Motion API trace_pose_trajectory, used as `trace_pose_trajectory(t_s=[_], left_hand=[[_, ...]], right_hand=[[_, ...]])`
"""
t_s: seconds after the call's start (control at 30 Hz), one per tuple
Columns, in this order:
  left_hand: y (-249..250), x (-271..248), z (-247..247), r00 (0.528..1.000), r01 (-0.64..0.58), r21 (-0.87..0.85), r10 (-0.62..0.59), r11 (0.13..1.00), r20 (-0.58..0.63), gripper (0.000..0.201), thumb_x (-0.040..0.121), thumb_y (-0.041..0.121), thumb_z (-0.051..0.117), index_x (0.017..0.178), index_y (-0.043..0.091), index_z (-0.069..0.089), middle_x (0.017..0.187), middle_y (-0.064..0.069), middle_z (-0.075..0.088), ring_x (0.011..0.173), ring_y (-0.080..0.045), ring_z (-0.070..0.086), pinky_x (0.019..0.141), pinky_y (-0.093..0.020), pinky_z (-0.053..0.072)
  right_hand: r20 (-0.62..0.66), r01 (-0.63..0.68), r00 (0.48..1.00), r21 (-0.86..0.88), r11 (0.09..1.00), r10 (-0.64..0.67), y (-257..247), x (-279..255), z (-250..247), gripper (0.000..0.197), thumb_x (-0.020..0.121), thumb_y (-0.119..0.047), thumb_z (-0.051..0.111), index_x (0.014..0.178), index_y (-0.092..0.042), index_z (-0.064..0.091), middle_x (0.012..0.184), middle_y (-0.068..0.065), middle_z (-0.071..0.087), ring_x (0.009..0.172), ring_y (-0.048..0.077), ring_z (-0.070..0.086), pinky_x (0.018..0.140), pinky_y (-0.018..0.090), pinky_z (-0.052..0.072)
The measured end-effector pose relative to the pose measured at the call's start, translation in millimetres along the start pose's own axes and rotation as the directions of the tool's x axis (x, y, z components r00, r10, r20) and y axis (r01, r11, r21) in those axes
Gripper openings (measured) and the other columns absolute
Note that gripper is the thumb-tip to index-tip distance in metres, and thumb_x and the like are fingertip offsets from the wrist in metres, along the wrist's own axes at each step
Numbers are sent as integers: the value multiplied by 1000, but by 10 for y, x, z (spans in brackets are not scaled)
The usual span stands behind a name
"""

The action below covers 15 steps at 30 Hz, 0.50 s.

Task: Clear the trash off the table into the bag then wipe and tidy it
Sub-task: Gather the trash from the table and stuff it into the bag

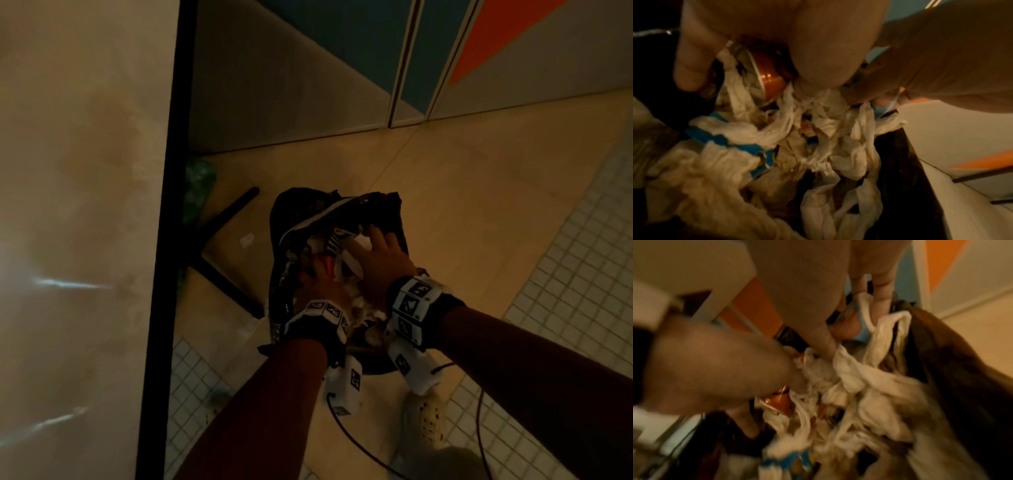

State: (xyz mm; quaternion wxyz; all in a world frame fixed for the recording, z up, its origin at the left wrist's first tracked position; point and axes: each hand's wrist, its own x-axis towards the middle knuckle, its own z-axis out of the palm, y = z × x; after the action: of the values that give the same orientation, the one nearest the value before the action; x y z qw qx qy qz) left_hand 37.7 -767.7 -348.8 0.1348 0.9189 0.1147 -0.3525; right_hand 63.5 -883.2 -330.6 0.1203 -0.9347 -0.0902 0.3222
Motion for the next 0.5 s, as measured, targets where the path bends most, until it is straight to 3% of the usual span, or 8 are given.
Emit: trace_pose_trajectory(t_s=[0.03,0.13,0.23,0.3,0.4,0.5], left_hand=[[1,53,94,999,-44,78,42,996,31,103,85,63,49,148,18,-19,157,-12,-13,143,-42,-1,114,-58,15],[23,127,272,995,-8,32,5,999,104,109,81,66,52,147,18,-21,156,-10,-21,144,-39,-8,114,-59,11],[24,185,372,998,15,-1,-14,1000,66,103,86,60,50,147,14,-19,156,-15,-18,144,-40,-8,114,-59,8],[37,220,371,991,-45,74,36,996,129,100,90,59,44,145,10,-23,154,-15,-24,142,-43,-15,114,-60,4],[21,279,400,980,-113,148,86,983,178,94,92,56,40,146,10,-22,153,-18,-27,139,-47,-18,112,-63,5],[-54,402,567,975,-115,175,78,978,208,91,91,60,36,148,15,-19,153,-18,-27,139,-47,-18,111,-65,0]], right_hand=[[13,55,998,-50,997,-54,7,12,40,81,85,-24,66,148,-35,17,155,8,4,138,40,13,99,48,46],[134,133,984,-95,987,-120,35,83,100,68,89,-30,61,147,-34,26,154,8,9,138,41,11,107,51,38],[265,126,962,-187,974,-73,101,274,103,67,89,-30,62,148,-25,29,151,12,17,137,42,18,111,51,32],[318,148,946,-257,955,-61,107,409,121,62,89,-32,61,145,-18,35,150,15,22,135,42,25,111,51,32],[366,133,931,-288,948,-20,98,539,203,53,94,-36,53,140,-13,42,146,18,30,132,41,32,110,49,33],[374,66,926,-277,959,45,114,597,309,47,96,-27,53,137,-6,43,142,20,39,128,38,42,108,43,37]])
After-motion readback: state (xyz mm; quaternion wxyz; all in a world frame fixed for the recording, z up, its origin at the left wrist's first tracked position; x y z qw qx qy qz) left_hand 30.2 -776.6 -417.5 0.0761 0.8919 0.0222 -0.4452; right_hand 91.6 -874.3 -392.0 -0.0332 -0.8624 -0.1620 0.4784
